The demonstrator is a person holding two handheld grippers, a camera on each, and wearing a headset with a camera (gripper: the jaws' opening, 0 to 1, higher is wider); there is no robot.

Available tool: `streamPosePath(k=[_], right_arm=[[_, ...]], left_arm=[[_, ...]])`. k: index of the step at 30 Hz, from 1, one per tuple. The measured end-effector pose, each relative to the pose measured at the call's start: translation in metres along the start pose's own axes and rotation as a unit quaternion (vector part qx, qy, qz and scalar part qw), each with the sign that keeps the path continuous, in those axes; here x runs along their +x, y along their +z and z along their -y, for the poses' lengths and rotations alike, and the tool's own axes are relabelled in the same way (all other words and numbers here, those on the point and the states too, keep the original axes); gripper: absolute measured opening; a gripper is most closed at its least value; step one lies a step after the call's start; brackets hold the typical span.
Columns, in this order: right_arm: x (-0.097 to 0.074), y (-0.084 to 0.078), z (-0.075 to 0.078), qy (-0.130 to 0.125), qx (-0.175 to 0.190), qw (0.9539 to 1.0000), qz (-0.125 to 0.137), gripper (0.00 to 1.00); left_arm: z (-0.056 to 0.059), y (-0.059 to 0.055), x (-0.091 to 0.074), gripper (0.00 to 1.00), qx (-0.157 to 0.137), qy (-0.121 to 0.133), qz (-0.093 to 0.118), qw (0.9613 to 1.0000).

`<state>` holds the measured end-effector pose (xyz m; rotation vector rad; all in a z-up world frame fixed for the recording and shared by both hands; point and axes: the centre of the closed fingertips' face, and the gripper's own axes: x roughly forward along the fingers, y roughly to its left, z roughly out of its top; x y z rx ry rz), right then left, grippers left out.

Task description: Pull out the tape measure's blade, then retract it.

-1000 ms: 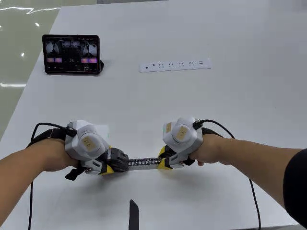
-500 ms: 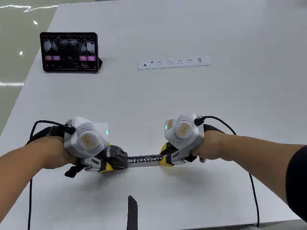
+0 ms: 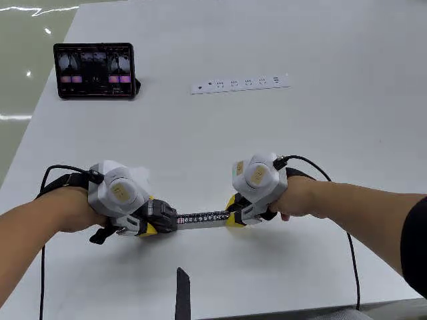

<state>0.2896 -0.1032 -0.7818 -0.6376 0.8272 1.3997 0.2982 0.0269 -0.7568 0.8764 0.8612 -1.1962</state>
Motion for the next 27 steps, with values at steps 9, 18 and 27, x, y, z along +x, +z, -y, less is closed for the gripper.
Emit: streamPosePath(k=[9, 18, 27], right_arm=[[-0.004, -0.006, 0.002, -0.001, 0.003, 1.0000, -0.002, 0.10], [-0.008, -0.011, 0.002, -0.004, 0.000, 1.0000, -0.006, 0.10], [-0.011, -0.014, 0.001, -0.004, -0.001, 1.0000, -0.009, 0.10]], left_arm=[[0.000, 0.000, 0.000, 0.33, -0.001, 0.001, -0.001, 1.0000], [0.001, 0.001, 0.000, 0.33, -0.002, 0.002, -0.002, 1.0000], [0.001, 0.001, -0.001, 0.33, -0.001, 0.002, -0.001, 1.0000]])
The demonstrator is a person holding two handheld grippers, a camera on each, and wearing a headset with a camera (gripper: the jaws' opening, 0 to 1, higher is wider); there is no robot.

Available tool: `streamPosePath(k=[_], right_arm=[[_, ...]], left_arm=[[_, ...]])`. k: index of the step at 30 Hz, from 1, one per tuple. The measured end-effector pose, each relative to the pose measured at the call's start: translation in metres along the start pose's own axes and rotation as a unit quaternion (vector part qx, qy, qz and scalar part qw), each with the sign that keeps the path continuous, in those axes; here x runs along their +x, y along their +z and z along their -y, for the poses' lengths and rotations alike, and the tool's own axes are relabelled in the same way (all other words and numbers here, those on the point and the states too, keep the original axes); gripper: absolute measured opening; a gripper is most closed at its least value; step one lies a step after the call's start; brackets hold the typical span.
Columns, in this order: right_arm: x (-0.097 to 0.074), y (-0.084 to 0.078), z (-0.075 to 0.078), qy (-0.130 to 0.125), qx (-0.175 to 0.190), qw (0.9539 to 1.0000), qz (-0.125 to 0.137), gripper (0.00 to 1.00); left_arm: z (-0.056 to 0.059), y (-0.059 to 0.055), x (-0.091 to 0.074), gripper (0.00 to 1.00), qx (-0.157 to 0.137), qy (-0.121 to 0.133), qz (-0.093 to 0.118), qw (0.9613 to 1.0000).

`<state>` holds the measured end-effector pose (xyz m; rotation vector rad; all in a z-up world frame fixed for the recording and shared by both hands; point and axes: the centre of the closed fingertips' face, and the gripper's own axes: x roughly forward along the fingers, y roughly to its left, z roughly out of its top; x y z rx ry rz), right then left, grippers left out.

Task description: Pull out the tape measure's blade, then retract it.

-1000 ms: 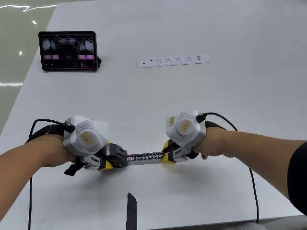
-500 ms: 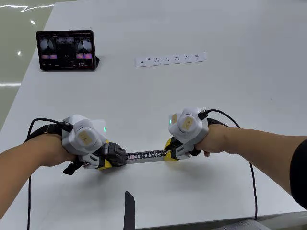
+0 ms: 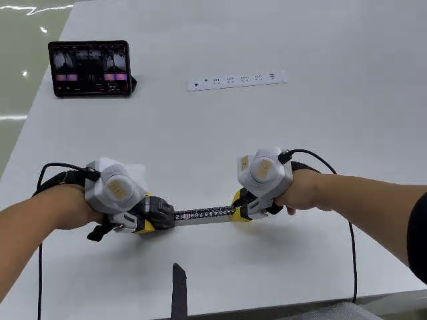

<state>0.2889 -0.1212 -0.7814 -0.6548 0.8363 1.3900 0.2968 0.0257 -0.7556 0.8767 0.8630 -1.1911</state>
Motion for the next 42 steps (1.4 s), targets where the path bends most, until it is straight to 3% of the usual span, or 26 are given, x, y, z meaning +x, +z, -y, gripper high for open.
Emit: streamPosePath(k=[42], right_arm=[[-0.017, -0.019, 0.004, 0.000, 0.003, 0.9999, -0.010, 0.10]], left_arm=[[0.001, 0.000, 0.000, 0.33, 0.000, 0.004, 0.002, 1.0000]])
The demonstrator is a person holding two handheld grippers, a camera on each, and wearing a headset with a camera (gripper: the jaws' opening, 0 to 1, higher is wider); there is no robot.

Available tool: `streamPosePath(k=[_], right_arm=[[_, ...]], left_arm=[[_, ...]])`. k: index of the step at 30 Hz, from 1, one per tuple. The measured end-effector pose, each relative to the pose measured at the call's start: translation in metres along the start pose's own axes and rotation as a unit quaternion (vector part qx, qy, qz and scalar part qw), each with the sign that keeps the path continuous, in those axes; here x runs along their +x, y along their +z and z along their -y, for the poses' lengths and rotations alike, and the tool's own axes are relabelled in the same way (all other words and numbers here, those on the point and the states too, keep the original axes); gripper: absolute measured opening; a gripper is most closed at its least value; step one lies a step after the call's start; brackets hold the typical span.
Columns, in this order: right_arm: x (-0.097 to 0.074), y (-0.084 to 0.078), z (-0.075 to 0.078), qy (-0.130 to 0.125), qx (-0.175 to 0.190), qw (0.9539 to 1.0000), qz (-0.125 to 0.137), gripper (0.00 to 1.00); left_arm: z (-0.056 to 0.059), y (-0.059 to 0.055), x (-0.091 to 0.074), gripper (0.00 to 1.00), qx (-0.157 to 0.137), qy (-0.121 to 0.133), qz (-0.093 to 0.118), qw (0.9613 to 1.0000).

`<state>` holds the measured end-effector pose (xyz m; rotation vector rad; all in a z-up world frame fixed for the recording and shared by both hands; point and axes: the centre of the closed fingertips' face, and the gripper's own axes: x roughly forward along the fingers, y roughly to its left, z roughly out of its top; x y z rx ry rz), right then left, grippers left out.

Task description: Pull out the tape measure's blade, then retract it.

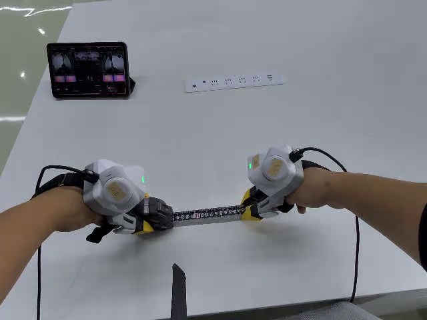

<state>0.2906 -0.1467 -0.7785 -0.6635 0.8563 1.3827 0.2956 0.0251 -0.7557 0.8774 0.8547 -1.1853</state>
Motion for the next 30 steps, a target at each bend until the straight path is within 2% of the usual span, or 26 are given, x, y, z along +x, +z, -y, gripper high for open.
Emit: streamPosePath(k=[21, 30], right_arm=[[-0.004, -0.011, 0.001, -0.005, 0.003, 1.0000, -0.005, 0.10], [-0.009, -0.019, 0.003, -0.003, 0.010, 0.9999, 0.000, 0.10]], left_arm=[[0.000, 0.002, -0.001, 0.33, 0.003, 0.004, 0.005, 1.0000], [0.000, 0.003, -0.001, 0.33, -0.002, 0.006, 0.002, 1.0000]])
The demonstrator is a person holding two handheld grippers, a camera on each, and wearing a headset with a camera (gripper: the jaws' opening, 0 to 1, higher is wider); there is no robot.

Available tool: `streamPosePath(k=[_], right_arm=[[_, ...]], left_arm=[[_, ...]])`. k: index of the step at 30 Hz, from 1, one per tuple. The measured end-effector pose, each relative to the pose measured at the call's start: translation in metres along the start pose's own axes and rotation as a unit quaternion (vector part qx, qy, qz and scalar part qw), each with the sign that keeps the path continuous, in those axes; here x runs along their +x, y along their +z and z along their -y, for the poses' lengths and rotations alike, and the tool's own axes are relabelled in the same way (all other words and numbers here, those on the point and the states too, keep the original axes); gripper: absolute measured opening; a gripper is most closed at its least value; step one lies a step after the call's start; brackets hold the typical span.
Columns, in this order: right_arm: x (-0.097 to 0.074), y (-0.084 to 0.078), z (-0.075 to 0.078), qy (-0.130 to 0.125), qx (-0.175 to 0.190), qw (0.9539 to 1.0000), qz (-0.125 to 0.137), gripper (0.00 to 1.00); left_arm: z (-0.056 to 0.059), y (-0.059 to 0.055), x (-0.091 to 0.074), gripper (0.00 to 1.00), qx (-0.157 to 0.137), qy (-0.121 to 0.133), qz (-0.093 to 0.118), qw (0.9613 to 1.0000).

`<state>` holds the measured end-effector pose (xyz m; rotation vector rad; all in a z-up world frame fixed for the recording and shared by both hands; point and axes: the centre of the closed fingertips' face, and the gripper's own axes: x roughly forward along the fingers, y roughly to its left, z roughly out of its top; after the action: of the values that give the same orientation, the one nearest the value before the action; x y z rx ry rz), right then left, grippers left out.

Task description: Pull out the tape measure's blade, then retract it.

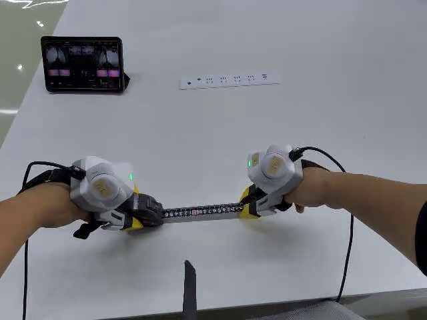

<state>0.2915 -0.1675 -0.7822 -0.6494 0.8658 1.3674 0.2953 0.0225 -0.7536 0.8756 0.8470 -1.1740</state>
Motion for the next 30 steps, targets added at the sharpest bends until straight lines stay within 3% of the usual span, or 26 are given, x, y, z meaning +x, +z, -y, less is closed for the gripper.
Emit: streamPosePath(k=[30], right_arm=[[-0.009, -0.012, 0.001, -0.002, 0.000, 1.0000, -0.007, 0.10]], left_arm=[[-0.001, -0.001, 0.000, 0.33, -0.008, -0.001, 0.009, 0.9999]])
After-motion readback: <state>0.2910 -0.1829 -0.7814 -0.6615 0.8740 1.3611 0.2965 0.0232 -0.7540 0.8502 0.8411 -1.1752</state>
